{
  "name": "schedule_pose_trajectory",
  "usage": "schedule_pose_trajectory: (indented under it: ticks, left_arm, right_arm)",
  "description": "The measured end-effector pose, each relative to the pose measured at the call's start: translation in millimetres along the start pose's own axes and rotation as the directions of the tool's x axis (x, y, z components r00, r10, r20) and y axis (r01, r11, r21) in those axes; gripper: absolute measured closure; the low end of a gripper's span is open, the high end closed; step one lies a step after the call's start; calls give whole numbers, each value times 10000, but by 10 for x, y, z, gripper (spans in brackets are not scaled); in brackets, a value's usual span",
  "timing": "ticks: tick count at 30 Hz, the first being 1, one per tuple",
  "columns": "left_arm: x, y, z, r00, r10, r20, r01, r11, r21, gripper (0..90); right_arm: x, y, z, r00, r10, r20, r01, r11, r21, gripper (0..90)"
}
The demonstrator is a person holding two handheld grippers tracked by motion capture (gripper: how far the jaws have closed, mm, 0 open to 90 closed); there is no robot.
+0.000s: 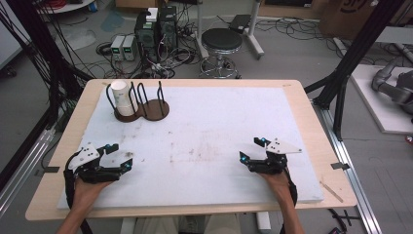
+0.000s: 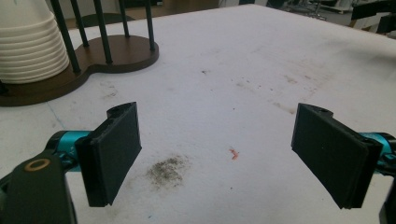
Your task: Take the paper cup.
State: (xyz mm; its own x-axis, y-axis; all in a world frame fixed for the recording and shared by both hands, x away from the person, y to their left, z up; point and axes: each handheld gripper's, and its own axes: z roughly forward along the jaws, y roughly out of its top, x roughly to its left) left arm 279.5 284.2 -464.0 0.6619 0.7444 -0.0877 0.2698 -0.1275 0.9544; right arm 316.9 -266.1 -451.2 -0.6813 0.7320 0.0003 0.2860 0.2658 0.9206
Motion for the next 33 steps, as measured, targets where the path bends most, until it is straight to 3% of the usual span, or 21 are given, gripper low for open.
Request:
schedule_pose_trajectory:
  ticks: [5,11,20,28,33]
  left_arm:
    - [1,-1,-1,10000,-29,43,29,10000,-26,156]
    - [-21,-4,-11,9998,203,-80,-204,9997,-101,156]
    - [-62,-3,-6,9983,506,-289,-509,9987,-85,156]
    - [-46,13,-3,9994,274,-197,-274,9996,16,156]
    - [-34,106,-43,9992,366,-161,-368,9992,-121,156]
  right_arm:
    - [11,-10,-18,9997,-221,59,222,9995,-238,182]
    - [-7,6,12,10000,6,-37,-5,10000,78,182]
    - [-3,6,10,9999,-5,-140,6,9999,113,182]
    - [-9,11,22,9998,-67,-171,71,9997,223,182]
    - [-21,15,30,9998,-22,-202,28,9996,279,182]
